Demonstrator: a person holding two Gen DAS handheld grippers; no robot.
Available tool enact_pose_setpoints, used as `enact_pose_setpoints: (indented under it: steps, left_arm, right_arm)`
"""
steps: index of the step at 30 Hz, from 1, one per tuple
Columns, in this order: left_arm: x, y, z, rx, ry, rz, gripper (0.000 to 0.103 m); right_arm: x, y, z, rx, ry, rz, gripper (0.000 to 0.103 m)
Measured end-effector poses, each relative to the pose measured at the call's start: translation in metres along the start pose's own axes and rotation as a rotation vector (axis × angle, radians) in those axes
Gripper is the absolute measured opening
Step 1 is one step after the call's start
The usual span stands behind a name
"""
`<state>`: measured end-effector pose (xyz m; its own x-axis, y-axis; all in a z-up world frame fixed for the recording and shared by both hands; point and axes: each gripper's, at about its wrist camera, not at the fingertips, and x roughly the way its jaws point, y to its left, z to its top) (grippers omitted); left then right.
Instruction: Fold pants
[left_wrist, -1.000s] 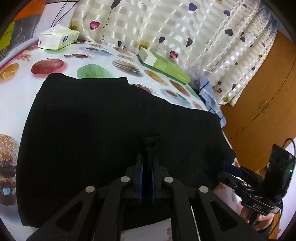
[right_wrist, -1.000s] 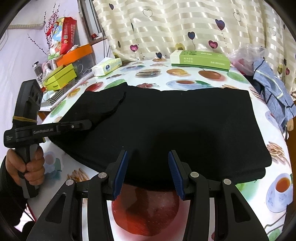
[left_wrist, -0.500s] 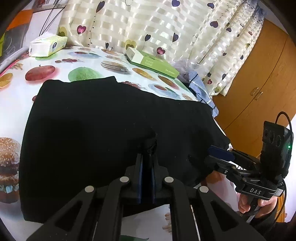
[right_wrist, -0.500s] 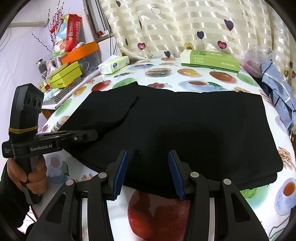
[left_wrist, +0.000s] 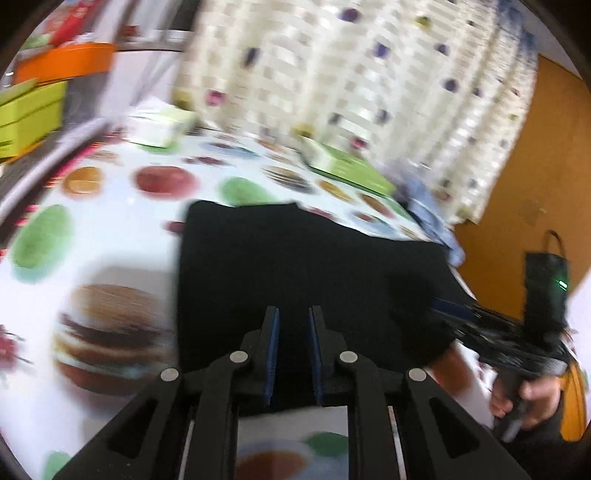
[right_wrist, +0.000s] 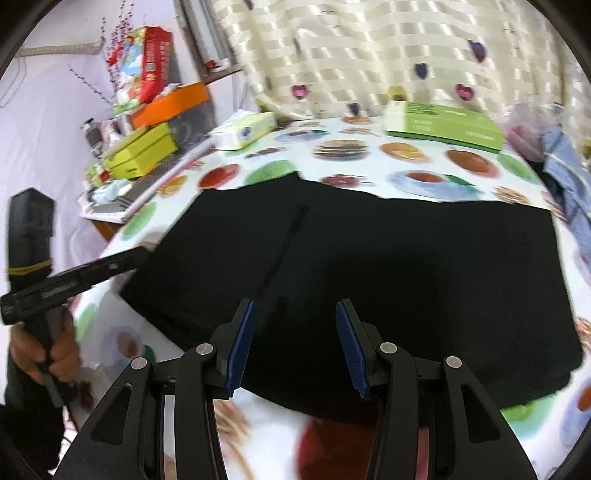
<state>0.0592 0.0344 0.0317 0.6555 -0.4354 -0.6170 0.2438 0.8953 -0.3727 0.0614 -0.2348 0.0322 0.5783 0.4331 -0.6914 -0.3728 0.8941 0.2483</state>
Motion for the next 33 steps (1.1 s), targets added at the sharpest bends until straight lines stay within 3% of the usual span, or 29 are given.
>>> enact_pose_setpoints:
  steps: [4,6,8,14,19,23,28,33]
  left_arm:
    - [0.004,0.023,0.004,-0.053,-0.004,0.063,0.018]
    - [0.009,0.026,0.002,-0.06,0.012,0.062,0.018]
    - [0.019,0.024,-0.001,-0.046,0.059,0.062,0.017]
    - [0.02,0.02,0.002,-0.009,0.103,0.043,0.018]
    - [0.028,0.02,0.041,0.048,0.042,0.106,0.018]
    - [0.057,0.029,0.067,0.046,0.057,0.149,0.018]
    - [0.092,0.029,0.07,0.081,0.134,0.182,0.018]
    - [0.091,0.026,0.065,0.106,0.133,0.173,0.021]
  right_arm:
    - [0.013,0.017,0.006,-0.026,-0.009,0.08,0.045]
    - [0.024,0.026,0.005,-0.054,0.015,0.106,0.031]
    - [0.044,0.029,0.001,-0.064,0.095,0.08,0.026]
    - [0.04,0.028,0.007,-0.097,0.099,0.057,0.025]
    - [0.048,0.006,0.043,-0.017,0.032,0.034,0.025]
    - [0.067,0.007,0.065,-0.042,0.03,0.067,0.025]
    - [0.106,0.001,0.073,-0.048,0.124,-0.016,0.025]
    - [0.099,-0.013,0.074,0.005,0.126,-0.023,0.025]
